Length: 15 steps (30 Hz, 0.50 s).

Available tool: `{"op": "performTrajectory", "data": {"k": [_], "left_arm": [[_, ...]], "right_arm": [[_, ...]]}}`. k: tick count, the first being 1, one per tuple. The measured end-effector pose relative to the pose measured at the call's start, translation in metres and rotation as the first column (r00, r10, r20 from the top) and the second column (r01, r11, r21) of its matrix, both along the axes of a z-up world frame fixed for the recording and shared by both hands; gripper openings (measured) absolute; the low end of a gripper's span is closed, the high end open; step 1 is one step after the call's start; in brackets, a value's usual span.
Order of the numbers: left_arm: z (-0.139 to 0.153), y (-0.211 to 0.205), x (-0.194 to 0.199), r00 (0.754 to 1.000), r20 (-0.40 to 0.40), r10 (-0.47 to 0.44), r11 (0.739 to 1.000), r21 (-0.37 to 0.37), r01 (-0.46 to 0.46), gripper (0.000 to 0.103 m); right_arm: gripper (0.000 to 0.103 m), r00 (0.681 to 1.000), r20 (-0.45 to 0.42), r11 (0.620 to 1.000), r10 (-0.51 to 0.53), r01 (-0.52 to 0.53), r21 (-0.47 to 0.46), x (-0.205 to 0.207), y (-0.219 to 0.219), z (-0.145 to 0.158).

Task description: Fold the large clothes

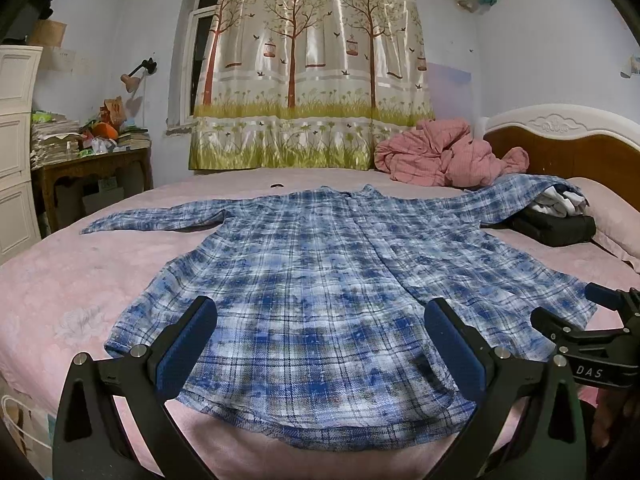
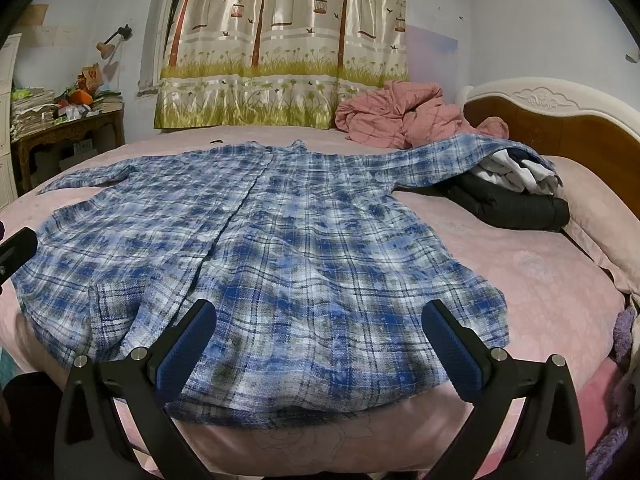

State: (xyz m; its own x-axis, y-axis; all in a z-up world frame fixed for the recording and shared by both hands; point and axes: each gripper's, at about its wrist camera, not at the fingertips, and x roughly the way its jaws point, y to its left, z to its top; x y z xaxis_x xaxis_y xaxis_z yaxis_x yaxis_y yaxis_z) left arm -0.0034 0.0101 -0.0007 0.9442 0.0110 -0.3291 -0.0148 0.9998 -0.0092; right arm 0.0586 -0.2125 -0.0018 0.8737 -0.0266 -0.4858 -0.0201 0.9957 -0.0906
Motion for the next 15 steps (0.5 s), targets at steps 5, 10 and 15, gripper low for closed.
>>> {"op": "performTrajectory", "data": {"k": [5, 10, 15], "left_arm": [[-0.0004, -0.0007, 0.0010, 1.000, -0.001, 0.000, 1.000, 0.000, 0.000, 0.103], [-0.0004, 0.0006, 0.0004, 1.000, -0.002, 0.000, 1.000, -0.002, 0.000, 0.103], [-0.0006, 0.0006, 0.0010, 1.000, -0.002, 0.000, 1.000, -0.003, 0.000, 0.103]], "right_arm": [[0.103, 1.000, -0.001, 1.000, 0.004, -0.004, -0.009, -0.0004, 0.0016, -0.0003], [0.103, 1.000, -0.002, 1.000, 0.003, -0.003, -0.002, 0.0002, 0.0009, -0.0008], [0.103, 1.000, -0.019, 0.999, 0.010, -0.009, 0.032, 0.0026, -0.0016, -0.0032]]}}
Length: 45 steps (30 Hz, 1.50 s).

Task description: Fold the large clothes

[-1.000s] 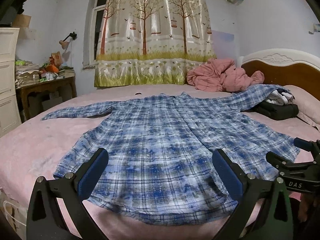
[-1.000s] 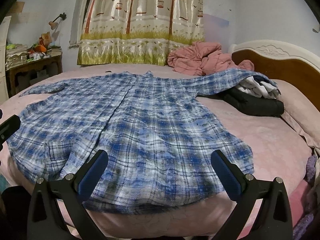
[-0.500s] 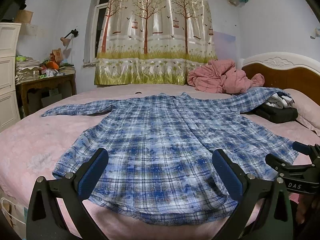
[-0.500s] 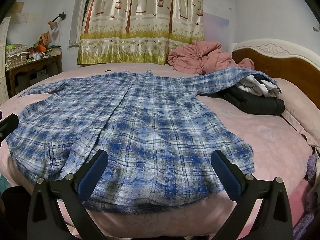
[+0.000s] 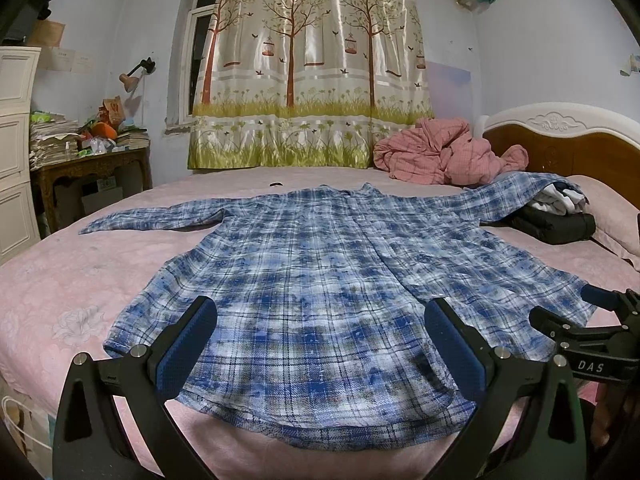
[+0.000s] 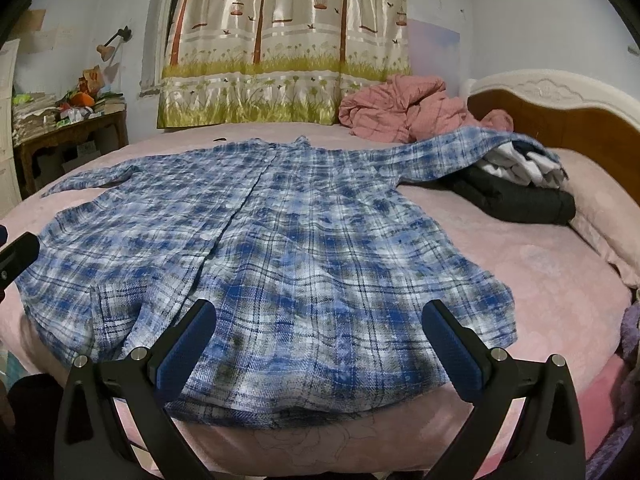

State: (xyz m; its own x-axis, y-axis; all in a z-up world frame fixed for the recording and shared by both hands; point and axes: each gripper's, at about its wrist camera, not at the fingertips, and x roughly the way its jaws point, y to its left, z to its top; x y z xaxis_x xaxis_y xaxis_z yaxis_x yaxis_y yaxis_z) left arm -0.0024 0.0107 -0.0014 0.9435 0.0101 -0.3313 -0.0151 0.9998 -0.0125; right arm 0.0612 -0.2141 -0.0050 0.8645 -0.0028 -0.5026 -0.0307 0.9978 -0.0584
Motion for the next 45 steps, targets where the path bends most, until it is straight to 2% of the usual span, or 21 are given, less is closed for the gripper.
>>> {"op": "performTrajectory", "data": {"k": [5, 13, 16, 20, 25, 29, 33, 37, 39, 40, 41, 42, 44, 45], "left_arm": [[0.000, 0.000, 0.000, 1.000, 0.000, 0.001, 1.000, -0.001, -0.001, 0.103], [-0.003, -0.007, -0.001, 1.000, 0.005, -0.001, 0.999, 0.033, 0.001, 0.103], [-0.003, -0.008, 0.001, 1.000, -0.007, -0.009, 1.000, 0.028, 0.009, 0.103], [-0.002, -0.006, -0.001, 0.999, 0.000, 0.035, 0.999, 0.030, -0.035, 0.103], [0.000, -0.002, -0.002, 1.000, 0.002, 0.030, 0.999, 0.015, -0.030, 0.103], [0.001, -0.002, -0.004, 1.000, 0.017, 0.023, 1.000, 0.013, -0.023, 0.103], [0.002, -0.001, -0.006, 0.994, 0.027, 0.107, 0.993, 0.035, -0.108, 0.103], [0.001, -0.001, -0.002, 0.998, 0.006, 0.066, 0.997, 0.031, -0.066, 0.103], [0.002, -0.002, 0.000, 1.000, -0.019, -0.011, 0.999, 0.032, 0.011, 0.103], [0.004, -0.002, 0.002, 0.996, -0.045, -0.078, 0.996, 0.034, 0.080, 0.103], [0.007, -0.002, 0.006, 0.985, -0.086, -0.151, 0.986, 0.062, 0.157, 0.103], [0.010, -0.004, 0.009, 0.974, -0.126, -0.186, 0.971, 0.127, 0.202, 0.103], [0.014, -0.005, 0.014, 0.966, -0.179, -0.187, 0.936, 0.267, 0.230, 0.103], [0.014, -0.002, 0.016, 0.964, -0.187, -0.189, 0.928, 0.286, 0.237, 0.103]], "right_arm": [[0.103, 1.000, -0.019, 0.999, -0.006, 0.007, 0.054, 0.004, -0.012, -0.002], [0.103, 0.999, -0.021, 0.997, -0.025, 0.026, 0.071, 0.003, -0.017, -0.002], [0.103, 0.999, -0.018, 0.997, -0.047, 0.049, 0.066, 0.003, -0.021, -0.001], [0.103, 0.993, -0.006, 0.992, -0.121, 0.121, 0.043, 0.000, -0.023, -0.001], [0.103, 0.993, 0.001, 0.993, -0.118, 0.118, 0.028, -0.003, -0.023, 0.000], [0.103, 0.983, 0.088, 0.987, -0.158, 0.159, 0.002, -0.018, -0.020, 0.008], [0.103, 0.966, 0.195, 0.986, -0.168, 0.167, 0.022, -0.040, -0.019, 0.015], [0.103, 0.967, 0.204, 0.988, -0.154, 0.150, 0.033, -0.042, -0.020, 0.018], [0.103, 0.976, 0.176, 0.992, -0.128, 0.125, 0.033, -0.037, -0.019, 0.018], [0.103, 0.989, 0.119, 0.996, -0.083, 0.081, 0.025, -0.031, -0.020, 0.019], [0.103, 0.998, 0.057, 1.000, -0.029, 0.029, 0.000, -0.025, -0.018, 0.020], [0.103, 1.000, 0.022, 0.999, 0.016, -0.015, -0.041, -0.021, -0.017, 0.024], [0.103, 0.998, 0.039, 0.990, 0.048, -0.042, -0.133, -0.021, -0.018, 0.033], [0.103, 0.997, 0.043, 0.987, 0.061, -0.054, -0.152, -0.020, -0.019, 0.036]]}}
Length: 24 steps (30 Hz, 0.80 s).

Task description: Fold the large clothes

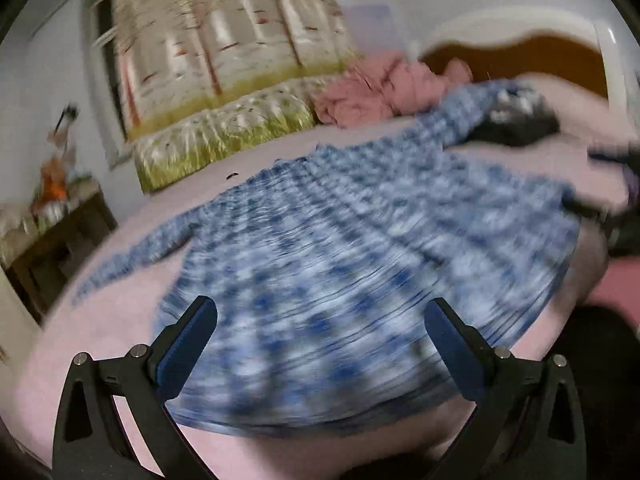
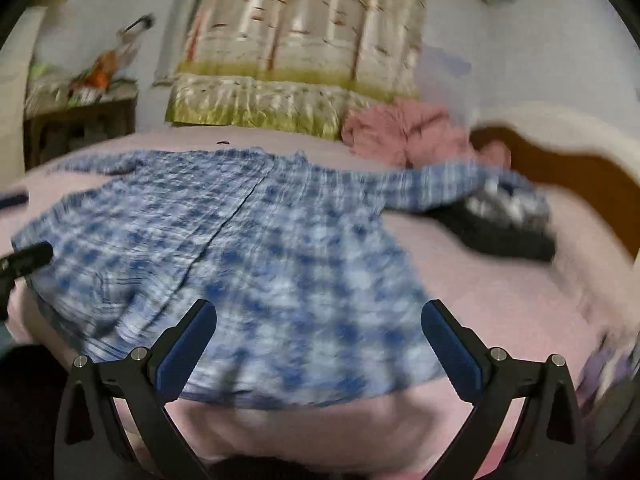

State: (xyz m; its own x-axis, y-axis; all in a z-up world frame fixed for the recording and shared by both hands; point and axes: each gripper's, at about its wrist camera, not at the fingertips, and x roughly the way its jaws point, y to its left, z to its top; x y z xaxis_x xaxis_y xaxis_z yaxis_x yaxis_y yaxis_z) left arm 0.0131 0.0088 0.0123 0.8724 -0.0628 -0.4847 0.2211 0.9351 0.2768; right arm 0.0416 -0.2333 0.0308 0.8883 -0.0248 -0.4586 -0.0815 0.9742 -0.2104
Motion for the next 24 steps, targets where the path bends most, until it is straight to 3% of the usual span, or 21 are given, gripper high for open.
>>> {"op": "performTrajectory", "data": {"k": [3, 6, 8, 11, 14, 16, 18, 22, 24], "left_arm": [[-0.013, 0.019, 0.001, 0.999, -0.028, -0.027, 0.997, -0.078, 0.025, 0.103], [-0.036, 0.047, -0.006, 0.999, 0.016, 0.031, 0.983, -0.182, -0.028, 0.102], [-0.055, 0.069, -0.012, 0.998, -0.010, 0.059, 0.949, -0.311, -0.060, 0.099], [-0.078, 0.090, -0.014, 0.997, -0.071, 0.033, 0.870, -0.488, -0.064, 0.089], [-0.082, 0.093, -0.032, 0.997, -0.032, 0.067, 0.858, -0.509, -0.074, 0.085], [-0.084, 0.095, -0.035, 0.996, -0.076, 0.052, 0.845, -0.528, -0.084, 0.084], [-0.084, 0.096, -0.037, 0.987, -0.137, 0.084, 0.832, -0.535, -0.145, 0.076], [-0.081, 0.101, -0.038, 0.973, -0.220, 0.070, 0.762, -0.617, -0.194, 0.076], [-0.080, 0.101, -0.034, 0.956, -0.278, 0.089, 0.745, -0.618, -0.249, 0.076]], "right_arm": [[0.103, 0.998, -0.054, 0.999, 0.025, -0.023, 0.040, 0.014, -0.017, -0.006], [0.102, 0.995, -0.052, 0.994, -0.085, 0.088, 0.067, 0.013, -0.043, -0.029], [0.095, 0.993, -0.081, 0.982, -0.090, 0.103, 0.161, 0.009, -0.063, -0.043], [0.090, 0.993, -0.115, 0.933, -0.008, 0.049, 0.356, -0.003, -0.081, -0.062], [0.084, 0.994, -0.099, 0.902, 0.041, 0.006, 0.431, -0.017, -0.083, -0.076], [0.084, 0.994, -0.071, 0.882, 0.077, -0.035, 0.469, -0.022, -0.080, -0.081], [0.080, 0.992, -0.070, 0.870, 0.104, -0.056, 0.489, -0.018, -0.078, -0.082], [0.074, 0.980, -0.099, 0.824, 0.172, -0.088, 0.560, -0.007, -0.074, -0.080], [0.074, 0.978, -0.130, 0.842, 0.164, -0.071, 0.534, -0.002, -0.067, -0.081]]}}
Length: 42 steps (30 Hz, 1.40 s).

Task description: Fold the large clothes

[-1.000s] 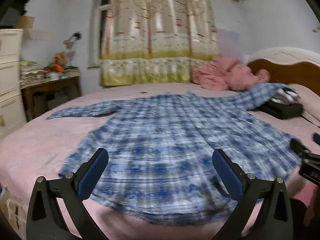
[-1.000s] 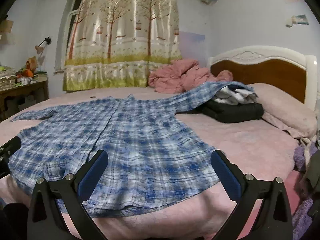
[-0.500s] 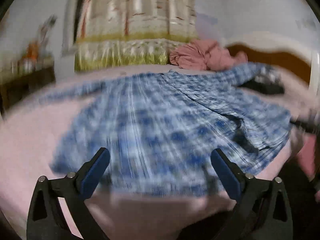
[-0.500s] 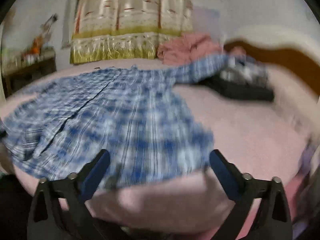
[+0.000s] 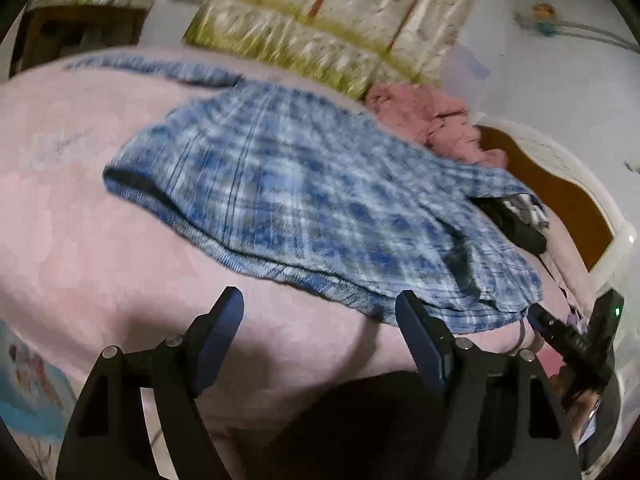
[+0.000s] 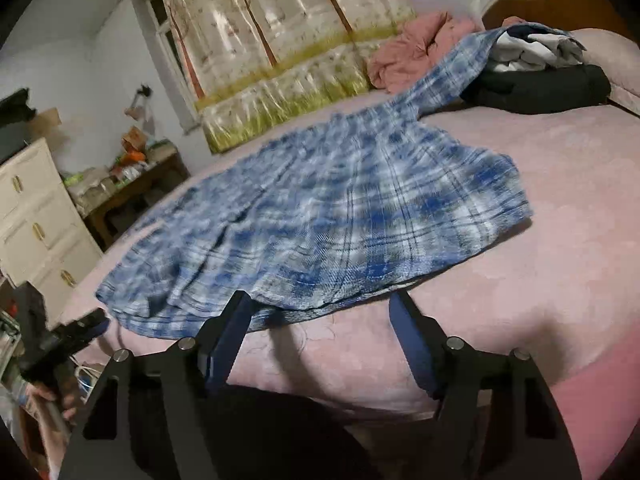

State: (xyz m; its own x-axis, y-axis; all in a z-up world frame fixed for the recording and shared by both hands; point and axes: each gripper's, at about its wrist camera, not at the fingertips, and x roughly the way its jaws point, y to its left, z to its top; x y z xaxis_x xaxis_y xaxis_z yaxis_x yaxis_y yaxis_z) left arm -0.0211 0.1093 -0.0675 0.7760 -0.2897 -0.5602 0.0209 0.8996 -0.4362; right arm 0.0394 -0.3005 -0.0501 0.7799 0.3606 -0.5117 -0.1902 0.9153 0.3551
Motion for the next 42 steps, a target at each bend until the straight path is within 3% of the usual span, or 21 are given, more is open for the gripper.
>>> {"op": "performTrajectory", "data": {"k": [3, 5, 7, 8, 9, 10, 13, 15, 19, 23, 28, 31, 32, 33, 35, 37, 39, 42], "left_arm": [[0.002, 0.003, 0.003, 0.999, -0.019, 0.027, 0.995, -0.093, -0.029, 0.076], [0.002, 0.003, 0.009, 1.000, -0.014, 0.027, 0.993, -0.111, -0.028, 0.076], [0.004, 0.001, 0.014, 0.999, 0.001, 0.036, 0.992, -0.118, -0.035, 0.068], [0.005, -0.001, 0.017, 0.999, 0.013, 0.035, 0.994, -0.107, -0.033, 0.049], [0.006, -0.003, 0.021, 0.999, 0.024, 0.048, 0.996, -0.079, -0.046, 0.016], [0.008, -0.005, 0.023, 0.995, 0.048, 0.087, 0.996, -0.040, -0.085, 0.004], [0.018, -0.012, 0.023, 0.989, 0.109, 0.103, 0.991, 0.069, -0.110, 0.003], [0.039, -0.012, 0.015, 0.974, 0.199, 0.108, 0.985, 0.108, -0.131, 0.003], [0.076, -0.014, 0.043, 0.973, 0.218, 0.074, 0.982, 0.156, -0.109, 0.003], [0.095, -0.018, 0.119, 0.986, 0.156, 0.068, 0.965, 0.242, -0.104, 0.003], [0.063, -0.009, 0.223, 0.996, -0.066, 0.052, 0.973, 0.228, -0.036, 0.003], [0.041, -0.003, 0.237, 0.992, -0.102, 0.068, 0.981, 0.190, -0.048, 0.012], [0.038, -0.002, 0.233, 0.994, -0.086, 0.059, 0.983, 0.177, -0.043, 0.026], [0.038, -0.004, 0.226, 0.997, -0.062, 0.046, 0.983, 0.181, -0.034, 0.049], [0.046, -0.008, 0.203, 0.999, 0.027, 0.040, 0.974, 0.220, -0.045, 0.067], [0.061, -0.012, 0.177, 0.992, 0.126, 0.026, 0.964, 0.259, -0.058, 0.078], [0.075, -0.013, 0.156, 0.980, 0.200, 0.005, 0.955, 0.291, -0.064, 0.095], [0.088, -0.010, 0.140, 0.973, 0.232, -0.001, 0.926, 0.367, -0.087, 0.099]], "right_arm": [[0.074, 1.000, -0.013, 0.998, 0.002, -0.002, -0.064, 0.003, 0.010, 0.001], [0.073, 1.000, -0.020, 0.999, 0.010, -0.011, -0.050, 0.003, 0.008, 0.002], [0.062, 1.000, -0.015, 0.999, 0.015, -0.016, -0.032, 0.007, 0.004, 0.003], [0.050, 1.000, -0.003, 1.000, 0.007, -0.007, -0.029, 0.010, 0.002, 0.003], [0.040, 1.000, 0.007, 1.000, -0.003, 0.003, -0.027, 0.014, -0.001, 0.002], [0.035, 1.000, 0.012, 0.999, -0.020, 0.021, -0.027, 0.020, -0.004, 0.001], [0.026, 0.996, 0.024, 0.995, -0.087, 0.088, -0.046, 0.034, -0.013, 0.002], [0.008, 0.989, 0.058, 0.989, -0.134, 0.138, -0.058, 0.037, -0.018, 0.009], [0.007, 0.979, 0.129, 0.981, -0.156, 0.168, -0.092, 0.051, -0.018, 0.032], [0.007, 0.971, 0.168, 0.968, -0.168, 0.195, -0.157, 0.095, -0.008, 0.066], [0.007, 0.982, 0.024, 0.960, -0.188, 0.189, -0.207, 0.184, -0.003, 0.062], [0.012, 0.981, -0.013, 0.939, -0.194, 0.182, -0.293, 0.202, 0.009, 0.055], [0.026, 0.982, -0.002, 0.936, -0.190, 0.180, -0.302, 0.200, 0.012, 0.055], [0.050, 0.981, 0.013, 0.937, -0.192, 0.187, -0.294, 0.196, 0.011, 0.056], [0.083, 0.978, 0.045, 0.945, -0.202, 0.207, -0.253, 0.186, 0.003, 0.057], [0.084, 0.976, 0.079, 0.956, -0.203, 0.215, -0.199, 0.172, -0.011, 0.065], [0.084, 0.978, 0.089, 0.960, -0.189, 0.203, -0.195, 0.160, -0.022, 0.074], [0.086, 0.969, 0.114, 0.936, -0.220, 0.242, -0.256, 0.143, -0.035, 0.085]]}}
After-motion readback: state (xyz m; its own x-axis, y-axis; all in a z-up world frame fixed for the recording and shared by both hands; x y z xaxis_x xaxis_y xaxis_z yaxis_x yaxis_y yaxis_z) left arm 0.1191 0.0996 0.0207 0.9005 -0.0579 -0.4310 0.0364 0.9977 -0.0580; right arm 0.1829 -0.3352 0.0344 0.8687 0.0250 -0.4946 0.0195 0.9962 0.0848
